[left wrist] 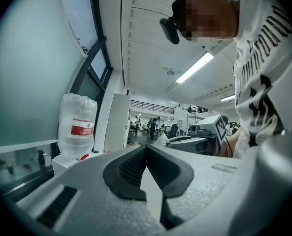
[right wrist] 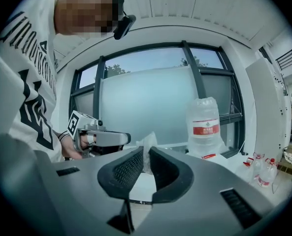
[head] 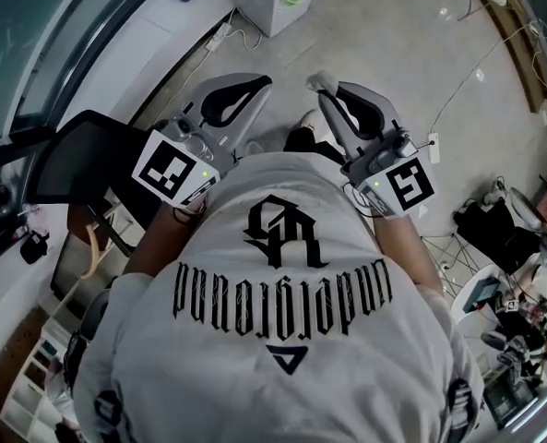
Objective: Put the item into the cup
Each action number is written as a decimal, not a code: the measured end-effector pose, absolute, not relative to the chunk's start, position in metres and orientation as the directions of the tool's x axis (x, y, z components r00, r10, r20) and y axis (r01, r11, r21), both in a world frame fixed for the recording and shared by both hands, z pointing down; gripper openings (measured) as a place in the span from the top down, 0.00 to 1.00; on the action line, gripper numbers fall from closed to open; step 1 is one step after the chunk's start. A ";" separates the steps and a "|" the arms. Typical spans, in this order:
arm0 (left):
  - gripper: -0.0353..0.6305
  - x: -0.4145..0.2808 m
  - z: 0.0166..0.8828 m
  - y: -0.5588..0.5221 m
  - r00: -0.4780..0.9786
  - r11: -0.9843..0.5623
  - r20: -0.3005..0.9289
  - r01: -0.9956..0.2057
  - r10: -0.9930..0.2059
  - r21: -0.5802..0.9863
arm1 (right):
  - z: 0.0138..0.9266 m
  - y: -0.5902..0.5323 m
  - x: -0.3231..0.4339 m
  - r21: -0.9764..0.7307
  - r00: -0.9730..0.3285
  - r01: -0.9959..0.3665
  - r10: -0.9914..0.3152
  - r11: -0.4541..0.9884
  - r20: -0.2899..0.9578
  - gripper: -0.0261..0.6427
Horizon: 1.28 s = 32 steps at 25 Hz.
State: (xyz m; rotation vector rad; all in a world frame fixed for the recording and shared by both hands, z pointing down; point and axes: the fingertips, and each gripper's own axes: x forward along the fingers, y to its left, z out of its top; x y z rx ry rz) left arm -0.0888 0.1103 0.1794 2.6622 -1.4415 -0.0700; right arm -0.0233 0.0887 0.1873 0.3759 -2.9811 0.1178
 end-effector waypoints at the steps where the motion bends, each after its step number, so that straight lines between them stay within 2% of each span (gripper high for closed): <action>1: 0.93 -0.088 0.179 0.103 0.542 -0.537 0.015 -0.835 -0.840 0.119 | 0.187 0.081 -0.022 -0.060 -0.961 -0.246 -0.236 0.967 0.144 0.89; 23: 0.93 -0.042 0.181 -0.051 0.364 -0.360 0.058 -0.931 -0.930 0.066 | 0.190 -0.082 0.049 -0.063 -0.979 -0.178 -0.170 0.982 0.115 0.89; 32: 0.93 -0.043 0.200 -0.091 0.375 -0.368 0.079 -0.926 -0.924 0.086 | 0.211 -0.118 0.045 -0.095 -0.973 -0.199 -0.185 0.975 0.139 0.89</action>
